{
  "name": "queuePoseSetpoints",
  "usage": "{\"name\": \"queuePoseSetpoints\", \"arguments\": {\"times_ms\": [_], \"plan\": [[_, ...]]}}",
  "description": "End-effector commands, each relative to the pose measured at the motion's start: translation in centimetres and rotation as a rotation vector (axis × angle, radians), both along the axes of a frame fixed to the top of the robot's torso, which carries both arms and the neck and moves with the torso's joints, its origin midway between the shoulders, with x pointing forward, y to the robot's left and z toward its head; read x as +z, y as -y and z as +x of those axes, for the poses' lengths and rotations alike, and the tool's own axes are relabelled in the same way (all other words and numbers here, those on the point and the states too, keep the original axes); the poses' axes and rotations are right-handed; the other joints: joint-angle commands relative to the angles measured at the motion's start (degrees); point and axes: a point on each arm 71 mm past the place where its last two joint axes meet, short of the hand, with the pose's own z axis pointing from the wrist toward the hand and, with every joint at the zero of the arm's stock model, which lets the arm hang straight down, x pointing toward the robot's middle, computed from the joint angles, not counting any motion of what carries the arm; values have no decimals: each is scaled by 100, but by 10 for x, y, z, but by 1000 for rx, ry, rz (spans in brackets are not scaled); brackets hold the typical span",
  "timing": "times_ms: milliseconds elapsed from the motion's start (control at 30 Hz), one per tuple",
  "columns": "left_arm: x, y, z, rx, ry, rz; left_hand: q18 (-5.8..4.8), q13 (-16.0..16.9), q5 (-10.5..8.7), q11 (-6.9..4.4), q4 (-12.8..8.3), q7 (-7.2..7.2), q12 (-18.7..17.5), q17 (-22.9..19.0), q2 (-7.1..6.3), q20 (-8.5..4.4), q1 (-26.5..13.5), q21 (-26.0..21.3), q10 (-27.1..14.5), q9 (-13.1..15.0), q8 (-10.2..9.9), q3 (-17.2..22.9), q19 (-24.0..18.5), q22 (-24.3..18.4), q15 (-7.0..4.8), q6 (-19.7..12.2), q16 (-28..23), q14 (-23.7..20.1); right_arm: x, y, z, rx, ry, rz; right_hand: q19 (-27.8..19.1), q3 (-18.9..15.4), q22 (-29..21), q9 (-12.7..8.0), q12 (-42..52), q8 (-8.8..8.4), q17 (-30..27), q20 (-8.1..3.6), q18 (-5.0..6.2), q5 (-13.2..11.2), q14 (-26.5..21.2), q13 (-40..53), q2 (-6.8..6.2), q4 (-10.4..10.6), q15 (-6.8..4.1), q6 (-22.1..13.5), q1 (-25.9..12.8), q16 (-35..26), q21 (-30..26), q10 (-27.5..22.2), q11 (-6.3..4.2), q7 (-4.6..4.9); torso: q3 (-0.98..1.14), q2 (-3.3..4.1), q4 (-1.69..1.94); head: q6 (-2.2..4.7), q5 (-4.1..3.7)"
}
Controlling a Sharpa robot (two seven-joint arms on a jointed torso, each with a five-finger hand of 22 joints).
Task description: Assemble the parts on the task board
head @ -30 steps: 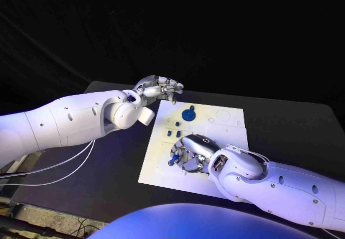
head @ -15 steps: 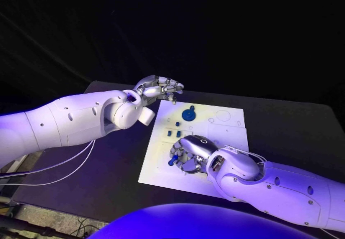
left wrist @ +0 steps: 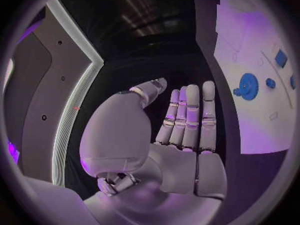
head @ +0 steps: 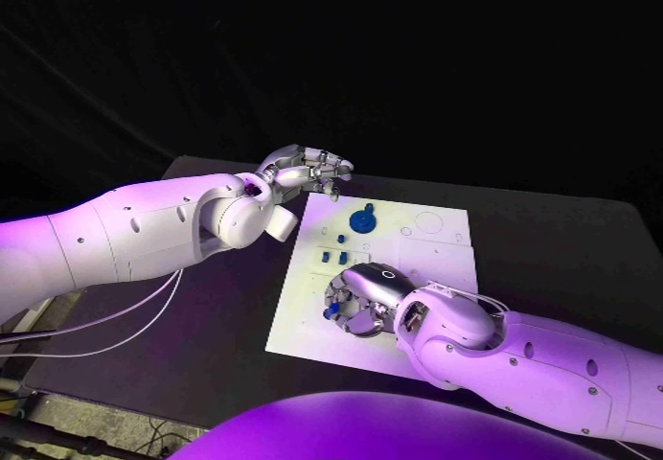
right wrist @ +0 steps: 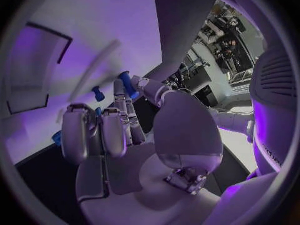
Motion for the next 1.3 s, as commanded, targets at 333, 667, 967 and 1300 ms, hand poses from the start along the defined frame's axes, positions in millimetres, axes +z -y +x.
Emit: {"name": "queuePoseSetpoints", "arguments": {"times_ms": [333,667,967,1300], "plan": [[1,3,-1,-19,2,-8,63,-6,6,20,20,-1,-29,-6,47,18,-21,8,6,6,33,-21,19,-5,18,-43,-17,30,-3,0,-2,8,-12,-6,61,-90,1135,-69,-21,-141,1,53,-74,32,171,32,-76,9,36,-177,-47,-14,-42,-22,17,21,5,-2,-5,0,-12],[1,2,-1,-18,1,-6,63,-15,9,21,27,-1,-29,-13,49,20,-22,5,2,7,46,-28,16,-8,20,-56,-15,26,5,7,-3,-31,15,86,119,-148,1168,-313,63,-530,15,3,-95,27,178,117,-121,12,-35,-780,-3,-8,78,119,-70,17,7,2,-3,0,-36],[1,0,-1,-17,0,-5,63,-15,9,21,27,-1,-29,-13,49,20,-22,5,2,7,46,-28,16,-8,20,-56,-15,26,23,35,-1,-109,-8,185,138,-246,1178,-443,121,-645,14,-36,-103,20,182,181,-124,46,-76,-1000,7,-11,114,214,-118,-21,-2,-16,-13,0,-113],[0,-4,-1,-10,-2,0,63,-15,9,21,27,-1,-29,-13,49,20,-22,5,2,7,46,-28,16,-8,20,-56,-15,26,45,115,19,-345,-250,204,239,-698,1243,-82,1340,-60,169,-123,-149,-79,237,1286,-165,254,-175,-66,-213,82,342,586,-238,-157,-22,-62,-55,0,-471]]}}
